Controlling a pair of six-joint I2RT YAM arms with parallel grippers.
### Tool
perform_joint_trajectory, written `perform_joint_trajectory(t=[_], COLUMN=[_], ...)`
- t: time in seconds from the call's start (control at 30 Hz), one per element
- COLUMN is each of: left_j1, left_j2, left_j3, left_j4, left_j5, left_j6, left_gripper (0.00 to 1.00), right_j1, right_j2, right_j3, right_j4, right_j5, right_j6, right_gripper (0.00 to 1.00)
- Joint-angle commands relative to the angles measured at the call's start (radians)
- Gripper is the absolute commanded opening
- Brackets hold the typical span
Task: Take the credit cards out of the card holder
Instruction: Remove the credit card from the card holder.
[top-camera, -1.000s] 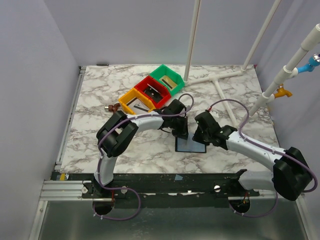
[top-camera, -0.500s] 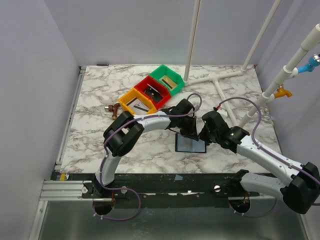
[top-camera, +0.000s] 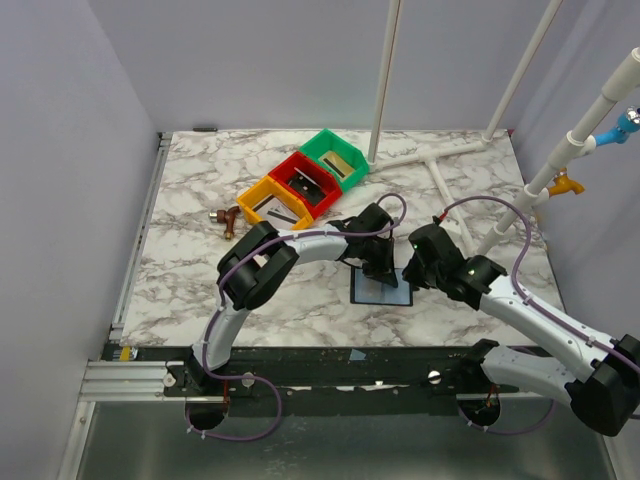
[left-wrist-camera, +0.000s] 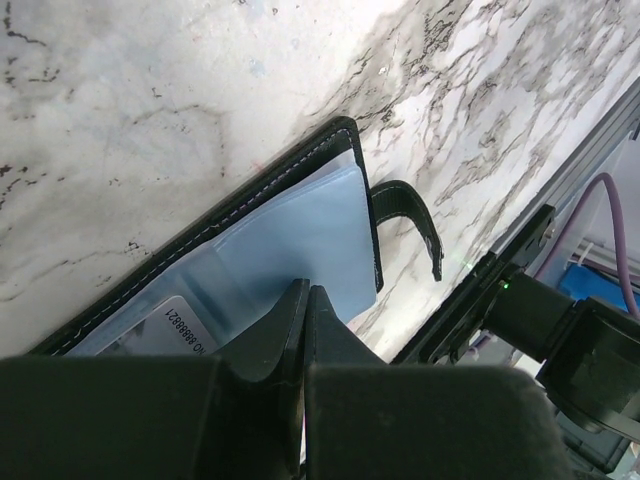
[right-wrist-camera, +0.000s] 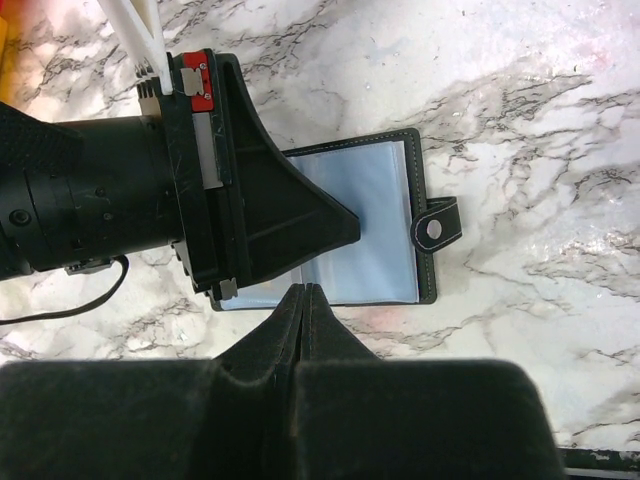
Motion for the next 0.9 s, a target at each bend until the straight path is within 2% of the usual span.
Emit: perform_joint_trajectory(t=[0.0, 0.6, 0.87], left_j1=[-0.009, 0.021, 0.065], left_j2=[0.002, -0.142, -0.234], left_j3=[0.020, -0.001, -0.097], left_j4=[-0.015, -0.044, -0.033], left_j5=[-0.029, -0.018, -0.038], left_j6=[-0.001, 0.050, 0.058], left_gripper=[0.00, 0.00, 0.00], right_j1=[-0.002, -0.003, -0.002], right_j2=[-0.015, -0.009, 0.039], right_j3=[-0.003, -0.010, -0.001], right_j4=[-0.025, 0.004, 0.049], right_j5=[0.032, 0.008, -0.025], right_j6=[0.009, 0.003, -0.014], right_gripper=[0.01, 0.01, 0.01])
